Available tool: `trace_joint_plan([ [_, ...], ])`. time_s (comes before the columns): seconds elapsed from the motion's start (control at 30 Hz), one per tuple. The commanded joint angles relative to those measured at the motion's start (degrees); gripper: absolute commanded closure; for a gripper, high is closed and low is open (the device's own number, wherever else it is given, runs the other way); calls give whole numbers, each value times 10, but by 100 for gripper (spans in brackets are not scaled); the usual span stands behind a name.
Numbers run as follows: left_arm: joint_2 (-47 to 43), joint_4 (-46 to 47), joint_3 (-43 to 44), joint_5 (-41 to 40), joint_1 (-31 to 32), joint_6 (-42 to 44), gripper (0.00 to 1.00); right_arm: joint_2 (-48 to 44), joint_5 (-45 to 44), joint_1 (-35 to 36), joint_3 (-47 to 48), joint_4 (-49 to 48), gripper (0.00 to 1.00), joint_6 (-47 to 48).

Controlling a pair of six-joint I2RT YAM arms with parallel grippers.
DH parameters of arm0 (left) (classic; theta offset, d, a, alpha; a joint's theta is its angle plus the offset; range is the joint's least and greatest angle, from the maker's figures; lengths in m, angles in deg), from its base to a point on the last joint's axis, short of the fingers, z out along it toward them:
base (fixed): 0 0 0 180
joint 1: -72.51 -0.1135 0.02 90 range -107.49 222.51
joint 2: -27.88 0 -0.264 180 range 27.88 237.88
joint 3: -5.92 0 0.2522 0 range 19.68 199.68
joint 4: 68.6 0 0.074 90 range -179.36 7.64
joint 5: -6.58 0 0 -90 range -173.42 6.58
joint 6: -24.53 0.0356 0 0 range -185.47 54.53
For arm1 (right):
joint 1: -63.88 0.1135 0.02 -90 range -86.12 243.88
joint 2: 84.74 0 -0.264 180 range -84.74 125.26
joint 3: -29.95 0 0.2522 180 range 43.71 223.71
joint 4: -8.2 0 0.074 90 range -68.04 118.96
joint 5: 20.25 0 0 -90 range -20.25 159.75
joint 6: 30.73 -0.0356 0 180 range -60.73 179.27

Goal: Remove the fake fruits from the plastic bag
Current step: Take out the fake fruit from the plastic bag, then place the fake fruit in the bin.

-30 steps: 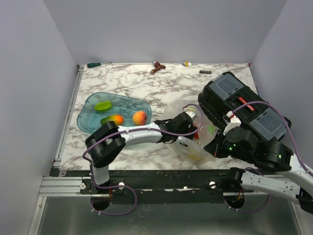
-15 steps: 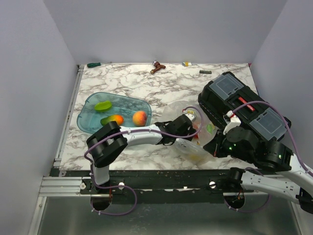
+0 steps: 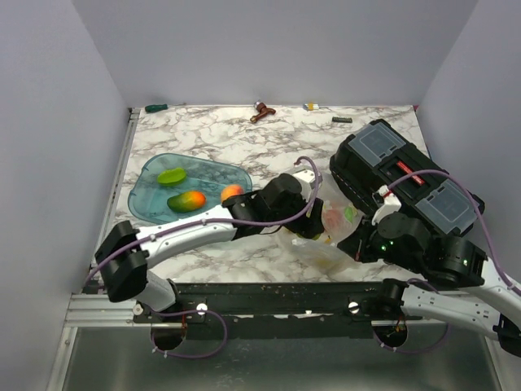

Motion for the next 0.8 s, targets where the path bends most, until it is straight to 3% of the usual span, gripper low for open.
trace_joint_plan([
  [0.0,-58,-16,-6,52,-1,-7,77,3,-15,-2,-5,-37,99,0],
  [0.23,-162,-58,-24,36,-15,3,80,11,-21,-1,-6,-44,99,6],
  [0.5,-321,-155,-66,-45,-101,24,93,7,-33,-2,2,-36,99,12],
  [0.63,-367,-206,-76,-144,-133,41,100,7,-32,-2,10,-33,99,14],
  [0.77,-384,-230,-106,-267,-162,27,100,2,-39,-2,8,-33,99,13],
])
